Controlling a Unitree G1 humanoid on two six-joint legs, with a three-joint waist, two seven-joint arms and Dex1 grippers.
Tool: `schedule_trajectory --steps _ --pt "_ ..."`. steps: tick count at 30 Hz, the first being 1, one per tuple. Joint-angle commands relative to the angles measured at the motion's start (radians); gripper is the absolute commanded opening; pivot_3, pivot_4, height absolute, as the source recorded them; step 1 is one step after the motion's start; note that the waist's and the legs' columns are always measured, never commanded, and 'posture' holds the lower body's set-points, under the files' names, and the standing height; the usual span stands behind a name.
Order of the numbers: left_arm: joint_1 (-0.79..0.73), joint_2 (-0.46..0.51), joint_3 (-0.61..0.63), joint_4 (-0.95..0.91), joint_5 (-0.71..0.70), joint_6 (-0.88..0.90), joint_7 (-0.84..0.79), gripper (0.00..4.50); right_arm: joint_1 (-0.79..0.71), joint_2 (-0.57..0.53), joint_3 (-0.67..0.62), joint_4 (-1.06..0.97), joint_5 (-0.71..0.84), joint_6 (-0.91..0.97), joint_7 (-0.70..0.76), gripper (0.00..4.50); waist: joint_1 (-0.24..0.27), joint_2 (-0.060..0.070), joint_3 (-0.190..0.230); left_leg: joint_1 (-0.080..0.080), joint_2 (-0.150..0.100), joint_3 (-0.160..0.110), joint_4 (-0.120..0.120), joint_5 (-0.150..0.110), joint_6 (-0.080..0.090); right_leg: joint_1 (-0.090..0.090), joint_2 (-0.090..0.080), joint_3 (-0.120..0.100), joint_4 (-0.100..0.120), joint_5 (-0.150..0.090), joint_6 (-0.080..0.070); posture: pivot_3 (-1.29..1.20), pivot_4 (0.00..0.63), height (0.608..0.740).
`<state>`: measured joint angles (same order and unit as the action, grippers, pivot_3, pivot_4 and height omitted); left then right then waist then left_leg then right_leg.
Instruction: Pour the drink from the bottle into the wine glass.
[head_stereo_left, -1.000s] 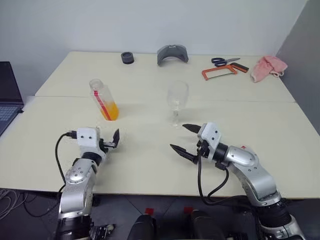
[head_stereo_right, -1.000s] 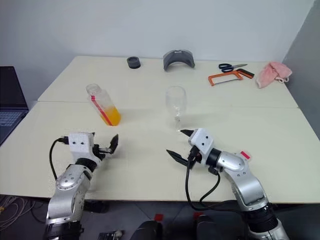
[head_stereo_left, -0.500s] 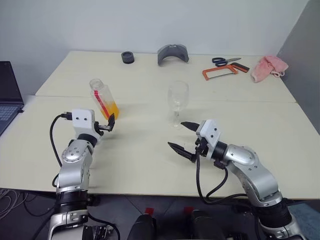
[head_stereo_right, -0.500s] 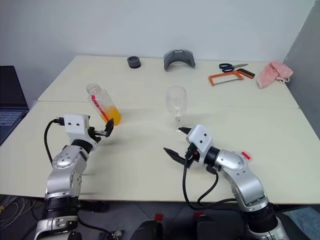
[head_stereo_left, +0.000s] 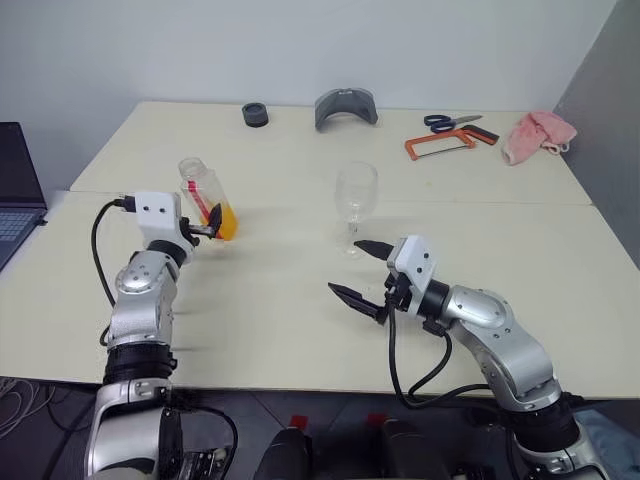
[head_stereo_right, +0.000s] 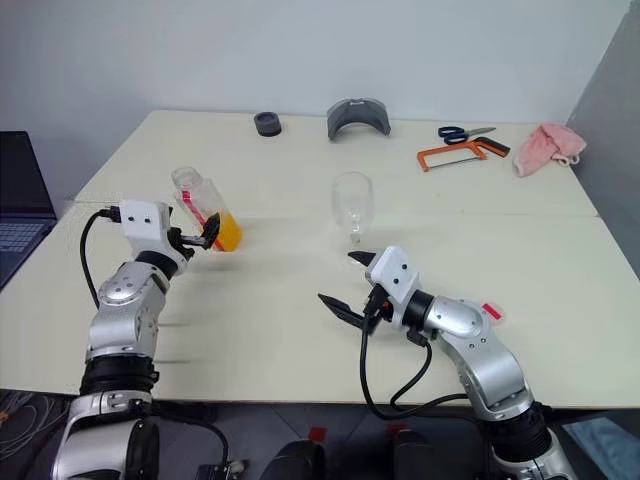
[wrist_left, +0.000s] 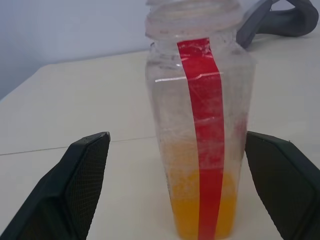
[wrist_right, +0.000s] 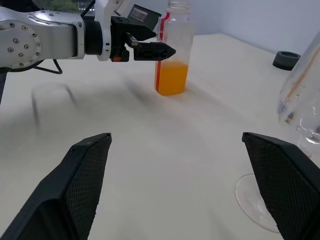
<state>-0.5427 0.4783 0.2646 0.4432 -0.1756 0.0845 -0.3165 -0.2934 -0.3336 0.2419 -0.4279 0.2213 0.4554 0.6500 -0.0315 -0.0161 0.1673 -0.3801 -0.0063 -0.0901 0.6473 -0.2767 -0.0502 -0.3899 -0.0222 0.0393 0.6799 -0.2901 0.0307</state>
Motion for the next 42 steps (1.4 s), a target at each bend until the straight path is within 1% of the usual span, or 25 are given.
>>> schedule_trajectory --steps 1,6,9,11,13,14,15,18,20,23,25,27,33,36,42 --pt "-0.055 0.026 -0.003 0.052 0.009 -0.049 -0.024 4.50 -0.017 -0.003 0.007 -0.050 0.010 -0.015 0.005 4.46 0.000 0.000 0.000 0.000 0.000 0.000 0.000 0.000 0.000 0.000 0.000 0.000 0.000 0.000 0.000 0.00 0.150 0.740" --pt "-0.120 0.031 -0.008 0.148 0.013 -0.087 -0.043 4.50 -0.019 -0.008 0.011 -0.056 0.004 -0.017 -0.001 4.46 0.000 0.000 0.000 0.000 0.000 0.000 0.000 0.000 0.000 0.000 0.000 0.000 0.000 0.000 0.000 0.00 0.150 0.740" --pt "-0.152 0.033 -0.005 0.204 0.009 -0.111 -0.054 3.88 -0.016 -0.013 0.013 -0.062 -0.003 -0.017 -0.005 4.50 0.000 0.000 0.000 0.000 -0.001 0.000 0.000 0.000 0.000 0.000 0.000 0.000 0.000 0.000 0.000 0.00 0.150 0.740" --pt "-0.165 0.035 -0.007 0.231 0.009 -0.125 -0.061 3.29 -0.012 -0.017 0.015 -0.067 -0.005 -0.016 -0.007 4.50 -0.001 0.000 0.000 0.000 -0.001 0.000 0.000 0.000 0.000 0.000 0.000 0.000 0.000 0.000 0.000 0.00 0.150 0.740" --pt "-0.175 0.036 -0.009 0.251 0.011 -0.140 -0.066 2.59 -0.009 -0.021 0.016 -0.072 -0.007 -0.014 -0.010 4.50 -0.001 0.000 0.000 0.000 -0.001 0.000 0.000 0.000 0.000 -0.001 0.000 0.000 0.000 0.000 0.000 0.00 0.150 0.740" --pt "-0.180 0.034 -0.013 0.253 0.011 -0.146 -0.074 2.59 -0.006 -0.023 0.015 -0.078 -0.010 -0.013 -0.014 4.50 -0.001 0.000 0.000 0.000 -0.001 0.000 0.000 0.000 0.000 -0.001 0.000 0.000 0.000 0.000 0.000 0.00 0.150 0.740" --pt "-0.183 0.029 -0.018 0.245 0.010 -0.148 -0.082 2.22 -0.003 -0.026 0.012 -0.084 -0.012 -0.012 -0.017 4.50 -0.001 0.000 0.000 0.000 -0.001 0.000 0.000 0.000 0.000 -0.001 0.000 0.000 0.000 0.000 0.000 0.00 0.150 0.740" --pt "-0.179 0.013 -0.034 0.176 0.001 -0.132 -0.097 1.80 0.002 -0.029 -0.009 -0.107 -0.009 -0.002 -0.035 4.50 -0.001 0.000 0.000 -0.001 -0.001 0.000 0.000 0.000 0.000 -0.001 0.000 0.000 0.000 0.000 0.000 0.00 0.150 0.740" --pt "-0.172 0.008 -0.065 0.103 0.013 -0.122 -0.117 1.76 0.000 -0.025 -0.047 -0.126 0.017 0.017 -0.054 4.50 0.000 -0.002 0.001 -0.002 -0.001 -0.001 0.001 0.000 0.000 -0.001 0.000 -0.001 0.000 0.000 0.000 0.00 0.150 0.740" --pt "-0.177 0.014 -0.146 -0.011 0.063 -0.134 -0.163 1.76 -0.005 -0.012 -0.127 -0.157 0.080 0.046 -0.081 4.50 0.002 -0.005 0.002 -0.004 0.000 -0.003 0.002 0.001 -0.003 -0.001 0.000 -0.001 0.000 0.000 0.000 0.00 0.150 0.740" --pt "-0.200 0.037 -0.210 -0.040 0.126 -0.187 -0.200 1.76 -0.014 -0.004 -0.175 -0.158 0.124 0.069 -0.095 4.50 0.003 -0.005 0.002 -0.004 0.000 -0.004 0.002 0.002 -0.004 -0.001 -0.001 -0.001 0.000 0.000 0.000 0.00 0.150 0.740" --pt "-0.227 0.048 -0.236 -0.038 0.154 -0.209 -0.212 1.76 -0.022 -0.015 -0.189 -0.144 0.125 0.067 -0.097 4.50 0.002 -0.005 0.002 -0.003 -0.001 -0.003 0.002 0.002 -0.004 -0.001 -0.001 -0.001 0.000 0.000 0.000 0.00 0.150 0.740" --pt "-0.371 0.080 -0.337 0.074 0.278 -0.386 -0.249 1.76 -0.067 -0.034 -0.209 -0.065 0.085 -0.008 -0.103 4.50 -0.002 -0.005 0.003 -0.003 -0.002 0.000 0.001 0.000 0.000 -0.002 0.002 0.000 0.000 0.000 0.000 0.00 0.150 0.740" --pt "-0.442 0.088 -0.381 0.165 0.342 -0.496 -0.237 1.76 -0.074 -0.046 -0.205 -0.041 0.094 -0.022 -0.081 4.50 -0.002 -0.005 0.003 -0.003 -0.002 0.004 0.001 0.000 0.000 -0.003 0.002 0.001 0.000 0.000 0.000 0.00 0.150 0.740" --pt "-0.552 0.097 -0.446 0.343 0.452 -0.685 -0.192 1.76 -0.073 -0.038 -0.218 -0.027 0.111 -0.013 -0.096 4.50 -0.002 -0.005 0.003 -0.005 -0.002 0.007 0.000 0.000 0.000 -0.006 0.002 0.002 0.001 0.000 0.000 0.00 0.150 0.740"
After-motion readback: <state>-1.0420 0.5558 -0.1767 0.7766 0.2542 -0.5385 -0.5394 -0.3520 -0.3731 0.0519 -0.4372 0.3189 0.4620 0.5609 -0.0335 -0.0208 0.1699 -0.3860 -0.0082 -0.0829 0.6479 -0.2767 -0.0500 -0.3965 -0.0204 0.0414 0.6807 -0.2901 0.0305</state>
